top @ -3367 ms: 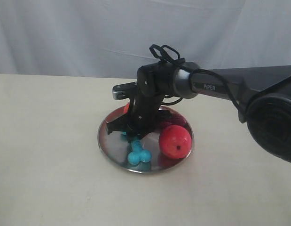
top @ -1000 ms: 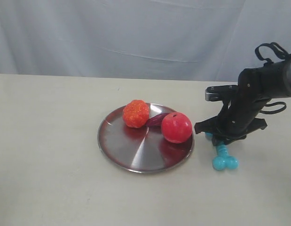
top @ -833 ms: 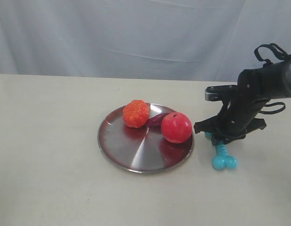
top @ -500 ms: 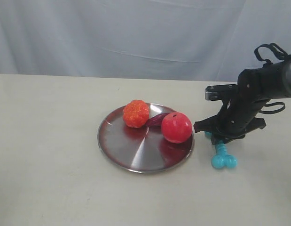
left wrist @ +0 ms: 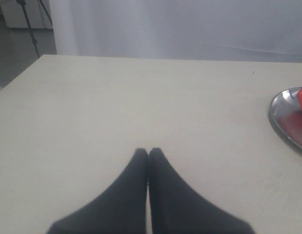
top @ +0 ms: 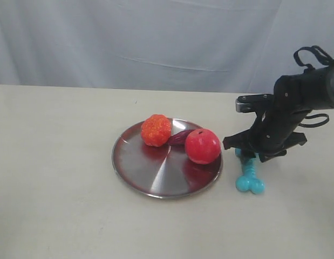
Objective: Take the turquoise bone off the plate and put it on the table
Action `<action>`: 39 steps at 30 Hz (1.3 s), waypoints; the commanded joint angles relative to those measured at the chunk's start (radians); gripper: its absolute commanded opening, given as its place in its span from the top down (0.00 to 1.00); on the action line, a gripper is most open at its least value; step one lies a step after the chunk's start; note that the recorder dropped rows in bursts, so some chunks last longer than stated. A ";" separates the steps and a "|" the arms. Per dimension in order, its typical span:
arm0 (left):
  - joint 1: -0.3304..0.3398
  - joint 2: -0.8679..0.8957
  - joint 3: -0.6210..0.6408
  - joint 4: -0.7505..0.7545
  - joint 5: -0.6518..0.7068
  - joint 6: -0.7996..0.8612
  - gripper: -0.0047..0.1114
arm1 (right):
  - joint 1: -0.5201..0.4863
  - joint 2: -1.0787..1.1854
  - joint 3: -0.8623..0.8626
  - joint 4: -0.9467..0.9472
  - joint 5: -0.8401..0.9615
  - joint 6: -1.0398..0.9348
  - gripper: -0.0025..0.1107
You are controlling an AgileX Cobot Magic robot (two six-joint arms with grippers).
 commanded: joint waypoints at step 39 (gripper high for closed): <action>0.004 -0.001 0.003 -0.006 -0.005 -0.004 0.96 | 0.204 -1.665 0.184 -0.229 0.196 0.084 0.98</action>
